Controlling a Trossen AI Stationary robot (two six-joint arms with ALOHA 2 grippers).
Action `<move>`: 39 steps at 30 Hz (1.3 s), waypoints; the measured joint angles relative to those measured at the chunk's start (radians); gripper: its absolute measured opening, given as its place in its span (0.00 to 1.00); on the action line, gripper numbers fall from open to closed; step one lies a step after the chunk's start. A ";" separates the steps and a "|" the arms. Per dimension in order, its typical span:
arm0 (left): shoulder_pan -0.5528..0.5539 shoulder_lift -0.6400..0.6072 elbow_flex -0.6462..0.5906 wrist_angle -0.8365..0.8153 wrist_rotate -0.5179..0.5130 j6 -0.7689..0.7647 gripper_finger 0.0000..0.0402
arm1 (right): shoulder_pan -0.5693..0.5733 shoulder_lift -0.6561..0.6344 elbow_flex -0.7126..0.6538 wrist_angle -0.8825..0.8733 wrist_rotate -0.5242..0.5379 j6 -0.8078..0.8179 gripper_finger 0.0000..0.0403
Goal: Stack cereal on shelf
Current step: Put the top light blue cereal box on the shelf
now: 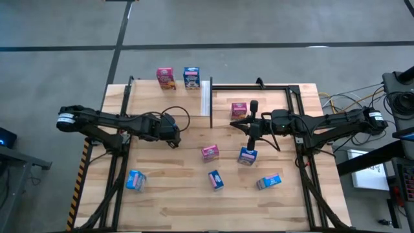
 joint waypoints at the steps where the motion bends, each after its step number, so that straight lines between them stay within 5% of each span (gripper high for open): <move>1: 0.000 0.000 0.000 0.000 0.004 0.000 0.52 | 0.000 0.000 0.000 0.000 0.000 0.000 0.02; 14: 0.000 -0.002 0.002 0.003 0.044 -0.003 0.40 | 0.000 0.000 0.000 0.000 0.000 0.000 0.02; 22: -0.014 -0.030 0.043 0.002 0.352 0.239 0.40 | 0.000 0.000 0.000 0.000 0.000 0.000 0.02; 28: -0.030 -0.037 0.177 -0.022 0.448 0.460 0.40 | 0.000 0.000 0.000 0.000 0.000 0.000 0.02; 33: -0.035 -0.031 0.365 -0.194 0.465 0.621 0.40 | 0.000 0.000 0.000 0.000 0.000 0.001 0.02; 39: -0.035 -0.037 0.594 -0.415 0.307 0.708 0.40 | 0.000 0.000 0.000 0.000 0.000 0.007 0.02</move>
